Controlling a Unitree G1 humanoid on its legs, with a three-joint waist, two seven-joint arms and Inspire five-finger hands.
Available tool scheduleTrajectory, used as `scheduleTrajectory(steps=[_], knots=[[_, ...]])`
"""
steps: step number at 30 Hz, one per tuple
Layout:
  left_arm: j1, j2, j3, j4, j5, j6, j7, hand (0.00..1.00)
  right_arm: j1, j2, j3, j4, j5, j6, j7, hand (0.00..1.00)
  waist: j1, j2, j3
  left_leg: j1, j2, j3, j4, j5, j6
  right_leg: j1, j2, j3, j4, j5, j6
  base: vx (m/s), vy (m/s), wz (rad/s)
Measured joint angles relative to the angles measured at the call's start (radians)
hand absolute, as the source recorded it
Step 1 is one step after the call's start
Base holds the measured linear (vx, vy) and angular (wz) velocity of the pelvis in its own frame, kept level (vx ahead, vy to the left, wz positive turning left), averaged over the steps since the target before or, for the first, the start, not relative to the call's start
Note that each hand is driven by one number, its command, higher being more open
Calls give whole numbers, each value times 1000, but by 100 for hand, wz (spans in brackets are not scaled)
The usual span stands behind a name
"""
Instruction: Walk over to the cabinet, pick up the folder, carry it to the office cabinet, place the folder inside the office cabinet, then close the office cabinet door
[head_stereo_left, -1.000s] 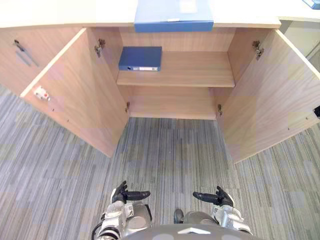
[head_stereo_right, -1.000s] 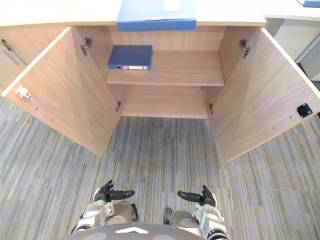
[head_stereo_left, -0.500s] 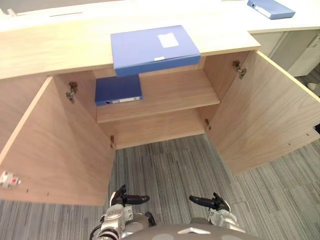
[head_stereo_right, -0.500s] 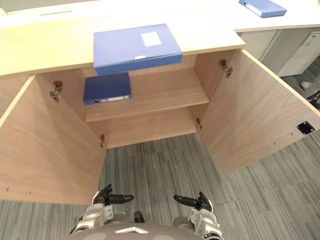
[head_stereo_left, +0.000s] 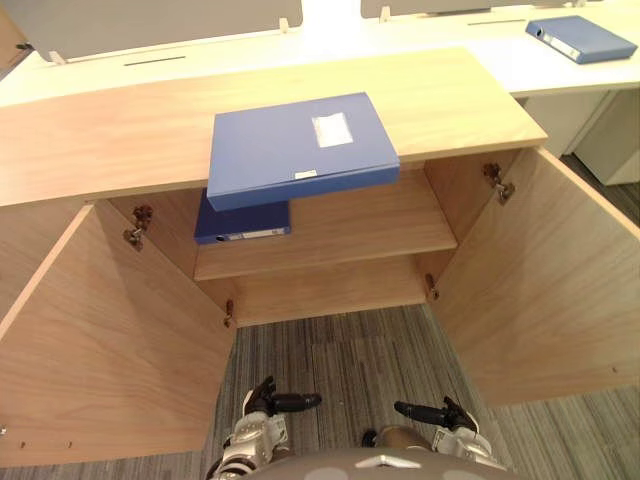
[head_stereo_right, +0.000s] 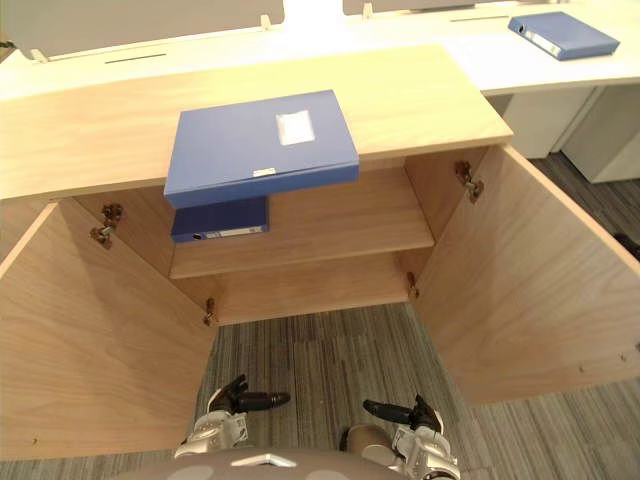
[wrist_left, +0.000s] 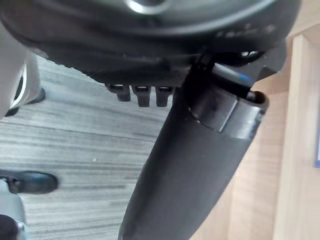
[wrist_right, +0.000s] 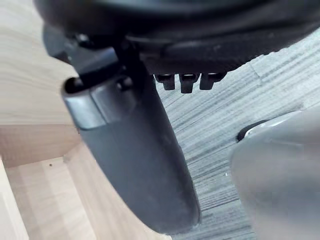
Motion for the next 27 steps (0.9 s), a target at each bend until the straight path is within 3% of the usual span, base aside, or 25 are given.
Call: scheduleTrajectory(steps=[2, 4, 6, 8, 9, 10, 13, 18, 23, 27], knots=[[0, -1, 2, -4, -4, 0, 0, 100, 1, 0, -2, -3, 0, -1, 0, 100, 1, 7, -3, -64, 48, 14, 124, -10, 7, 42, 1, -5, -28, -4, -6, 115, -33, -6], [0, -1, 3, -11, -15, -1, 2, 100, 11, 3, -8, -3, 1, 1, -1, 100, 6, 6, -2, -86, 57, 25, 101, -31, 11, 75, -8, 1, -51, -4, -6, 133, 39, -7], [1, -1, 2, -15, -14, 0, 1, 100, 13, 4, -17, -3, 1, 1, 0, 100, 6, 5, -3, -94, 38, 35, -26, -29, 11, 83, -29, 6, -57, -5, 2, 85, 119, -10], [2, -1, 1, -7, -14, 0, 1, 100, 14, 3, -35, -2, 1, 2, 0, 100, 5, 15, -8, -76, 2, 23, -237, 88, 13, 78, -32, 18, -56, -13, 29, 78, 155, -8], [2, -1, 2, 5, -14, 2, 2, 100, 14, -1, -52, 4, 1, 3, 3, 100, 5, 26, -16, -57, -13, 7, -298, 103, -10, 77, -32, 22, -59, -19, 41, 133, 222, 5], [2, 6, 1, 10, -13, 2, 4, 100, 15, 5, -61, 7, 1, 2, 1, 100, 0, 10, -17, -17, -44, 3, -385, 110, -17, 81, -46, 23, -76, -19, 55, 106, 183, 6], [6, 20, -3, 17, -11, 2, 3, 100, 15, 19, -88, 22, 2, 2, -1, 100, -2, -7, -23, 32, -94, 10, -486, 148, 0, 113, -79, 25, -124, -4, 80, 72, 176, 5], [16, 49, -83, 19, -11, 2, 4, 100, 14, 9, -87, 37, 1, 1, 0, 100, -2, 4, -29, 83, -129, 5, -588, 193, 7, 136, -90, 20, -161, 8, 92, 2, 79, 5], [24, 67, -157, 10, -11, 0, 25, 100, 15, -7, -86, 52, 1, -3, -5, 100, -5, 5, -29, 94, -129, -32, -654, 228, 8, 142, -75, 2, -196, 30, 86, -38, -6, 10], [60, 77, -199, -109, -13, -1, 52, 100, 23, -18, -82, 55, 1, -6, -28, 100, -5, 1, -26, 93, -133, -51, -672, 239, 9, 147, -74, -9, -214, 40, 86, -39, 1, 9]])
